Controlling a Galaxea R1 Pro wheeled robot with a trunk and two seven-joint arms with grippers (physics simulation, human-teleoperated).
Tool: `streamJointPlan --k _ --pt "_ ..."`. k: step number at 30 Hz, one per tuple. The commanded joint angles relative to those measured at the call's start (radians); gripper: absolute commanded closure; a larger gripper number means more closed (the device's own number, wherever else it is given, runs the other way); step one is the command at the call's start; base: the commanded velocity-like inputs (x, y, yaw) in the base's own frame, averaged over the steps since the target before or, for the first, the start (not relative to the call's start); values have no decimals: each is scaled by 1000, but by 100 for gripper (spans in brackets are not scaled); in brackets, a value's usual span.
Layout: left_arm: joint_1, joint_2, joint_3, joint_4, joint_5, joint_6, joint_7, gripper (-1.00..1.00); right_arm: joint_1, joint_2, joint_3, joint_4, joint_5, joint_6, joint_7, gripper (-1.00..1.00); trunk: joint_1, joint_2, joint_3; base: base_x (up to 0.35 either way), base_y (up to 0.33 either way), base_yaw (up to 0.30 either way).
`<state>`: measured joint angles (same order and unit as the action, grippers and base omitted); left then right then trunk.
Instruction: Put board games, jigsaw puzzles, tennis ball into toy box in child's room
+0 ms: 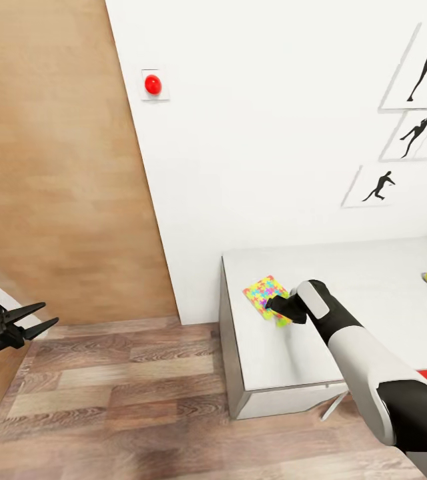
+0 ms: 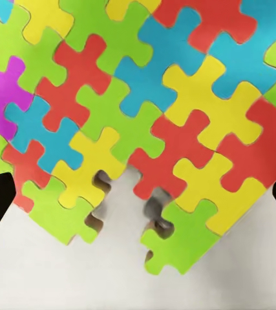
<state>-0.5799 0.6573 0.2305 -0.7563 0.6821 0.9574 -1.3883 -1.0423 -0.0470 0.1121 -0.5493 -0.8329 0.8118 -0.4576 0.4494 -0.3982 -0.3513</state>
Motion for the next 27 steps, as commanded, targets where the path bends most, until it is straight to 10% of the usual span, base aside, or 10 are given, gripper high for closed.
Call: streamJointPlan --k 1,27 --pt "-1 0 0 0 2 10 -2 -100 -1 -2 7 -1 -11 1 -9 -100 1 -2 -2 0 73 0" --pt "-1 -1 -2 -5 4 9 -1 -100 -1 -2 8 -3 -11 1 -9 -100 1 -2 7 0 -38 0"
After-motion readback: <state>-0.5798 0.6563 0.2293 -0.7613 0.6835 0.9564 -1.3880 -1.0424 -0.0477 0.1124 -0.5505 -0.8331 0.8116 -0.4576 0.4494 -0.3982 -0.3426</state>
